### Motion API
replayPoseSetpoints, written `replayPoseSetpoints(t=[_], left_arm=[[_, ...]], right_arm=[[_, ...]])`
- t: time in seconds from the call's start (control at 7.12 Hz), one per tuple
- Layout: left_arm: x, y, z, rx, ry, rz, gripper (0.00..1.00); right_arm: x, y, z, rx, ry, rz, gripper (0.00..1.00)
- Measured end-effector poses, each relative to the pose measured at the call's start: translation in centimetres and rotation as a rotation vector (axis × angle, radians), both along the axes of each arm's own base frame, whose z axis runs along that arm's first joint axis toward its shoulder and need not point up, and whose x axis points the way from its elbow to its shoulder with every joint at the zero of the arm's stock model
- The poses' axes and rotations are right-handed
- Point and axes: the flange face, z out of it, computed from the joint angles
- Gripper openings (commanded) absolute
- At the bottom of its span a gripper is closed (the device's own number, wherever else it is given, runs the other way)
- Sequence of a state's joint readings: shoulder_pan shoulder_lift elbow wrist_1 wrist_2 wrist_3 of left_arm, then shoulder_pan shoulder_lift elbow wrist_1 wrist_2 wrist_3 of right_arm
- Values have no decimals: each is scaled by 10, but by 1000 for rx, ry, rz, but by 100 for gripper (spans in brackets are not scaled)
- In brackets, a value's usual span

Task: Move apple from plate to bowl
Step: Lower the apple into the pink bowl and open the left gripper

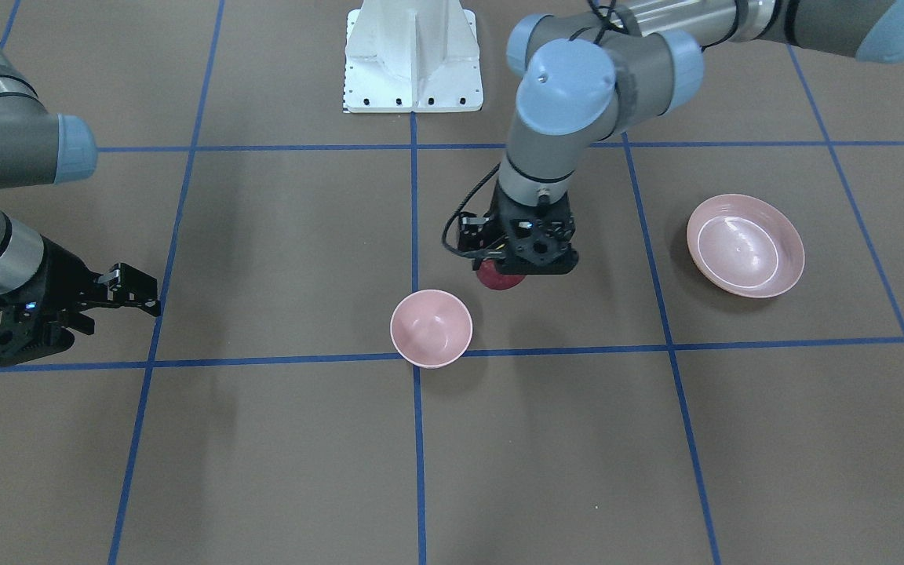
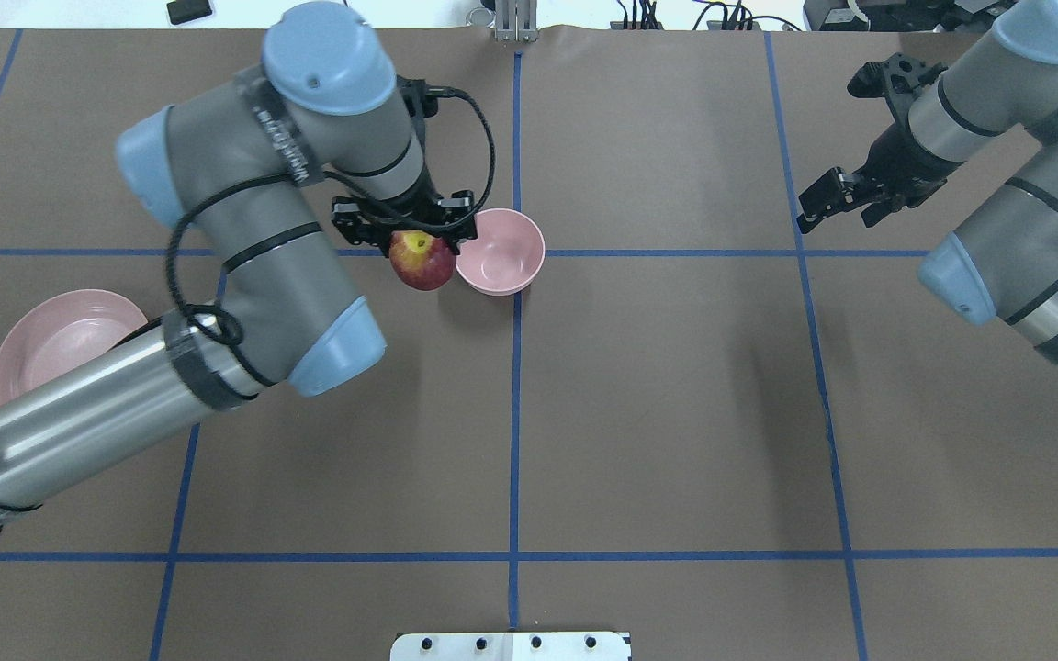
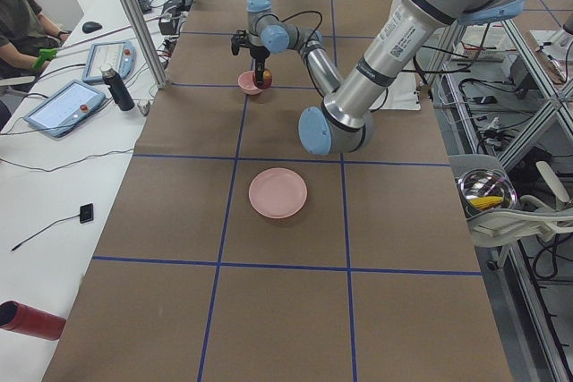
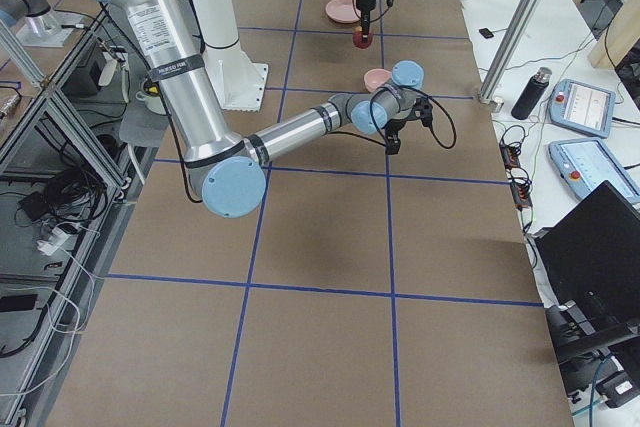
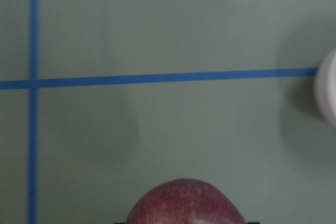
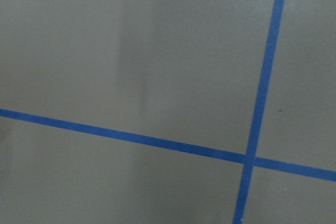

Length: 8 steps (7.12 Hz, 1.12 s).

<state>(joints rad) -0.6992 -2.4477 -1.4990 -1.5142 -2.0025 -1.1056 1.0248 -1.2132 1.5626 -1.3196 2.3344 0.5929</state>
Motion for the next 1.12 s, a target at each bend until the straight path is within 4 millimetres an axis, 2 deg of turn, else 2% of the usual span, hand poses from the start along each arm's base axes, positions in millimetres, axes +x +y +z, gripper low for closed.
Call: replayPoseSetpoints(t=[0.14, 0.28, 0.42, 0.7, 0.84, 0.98, 1.12], left_arm=[[31, -14, -16, -1, -20, -10, 0], [57, -19, -16, 15, -24, -12, 0], [73, -22, -10, 25, -22, -11, 0], [92, -15, -2, 28, -23, 7, 64], [96, -13, -1, 31, -20, 11, 77], [98, -12, 1, 34, -13, 11, 81], [100, -13, 2, 36, -9, 9, 96]], right_arm=[[3, 1, 12, 5, 10, -9, 100], [4, 1, 18, 5, 16, -12, 100], [4, 1, 21, 2, 20, -12, 100], [4, 0, 22, 1, 21, -11, 100], [3, 0, 23, 0, 22, -11, 100], [3, 0, 23, -1, 22, -11, 100], [3, -1, 22, -1, 22, -10, 100]])
